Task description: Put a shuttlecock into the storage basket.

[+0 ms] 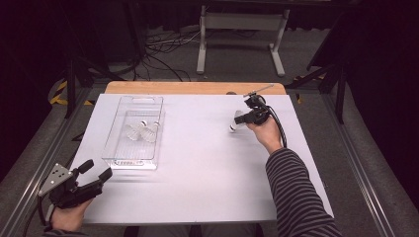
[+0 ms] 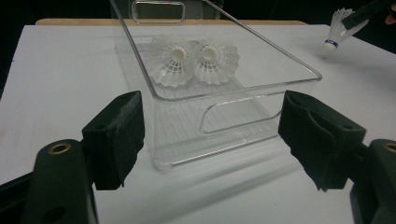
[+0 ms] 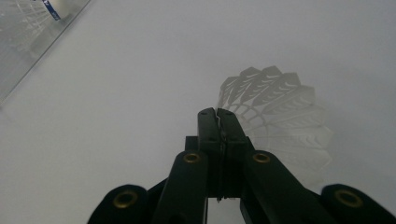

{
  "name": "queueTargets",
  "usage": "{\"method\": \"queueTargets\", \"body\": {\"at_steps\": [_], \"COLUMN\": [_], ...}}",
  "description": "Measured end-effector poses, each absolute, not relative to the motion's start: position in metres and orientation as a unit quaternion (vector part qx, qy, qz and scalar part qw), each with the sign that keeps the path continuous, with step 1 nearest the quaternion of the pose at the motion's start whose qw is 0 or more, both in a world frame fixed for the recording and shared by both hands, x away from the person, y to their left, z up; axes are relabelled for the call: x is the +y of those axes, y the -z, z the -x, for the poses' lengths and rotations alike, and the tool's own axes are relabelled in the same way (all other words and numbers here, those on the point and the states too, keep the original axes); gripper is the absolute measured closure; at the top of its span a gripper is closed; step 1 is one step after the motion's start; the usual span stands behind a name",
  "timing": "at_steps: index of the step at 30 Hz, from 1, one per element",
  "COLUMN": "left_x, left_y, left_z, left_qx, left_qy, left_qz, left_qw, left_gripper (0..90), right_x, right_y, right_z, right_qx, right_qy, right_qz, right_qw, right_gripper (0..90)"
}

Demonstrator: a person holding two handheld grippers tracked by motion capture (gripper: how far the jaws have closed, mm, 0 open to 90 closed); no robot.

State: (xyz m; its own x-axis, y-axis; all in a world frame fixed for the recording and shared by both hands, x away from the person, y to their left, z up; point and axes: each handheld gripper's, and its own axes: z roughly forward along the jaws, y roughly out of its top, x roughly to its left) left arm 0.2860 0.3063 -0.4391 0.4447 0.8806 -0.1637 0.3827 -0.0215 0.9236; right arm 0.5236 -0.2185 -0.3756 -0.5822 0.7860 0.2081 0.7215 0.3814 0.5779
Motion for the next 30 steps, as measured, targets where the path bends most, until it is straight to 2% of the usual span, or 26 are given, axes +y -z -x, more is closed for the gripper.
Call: {"method": "queueTargets", "body": {"at_steps": [30], "left_x": [0.307], "left_y": [0.439], "left_z": [-0.287], "left_qx": [0.470], "left_qy": [-0.241], "left_qz": [-0.672], "left_qw": [0.519], "left_gripper": [23.8], "right_x": [-0.210], "right_y": [0.354], "right_z": [-0.489], "right_qx": [0.847], "right_qy": [-0.340], "right_qz": [-0.404], "right_qw": [0.058], "right_gripper": [90.0]}}
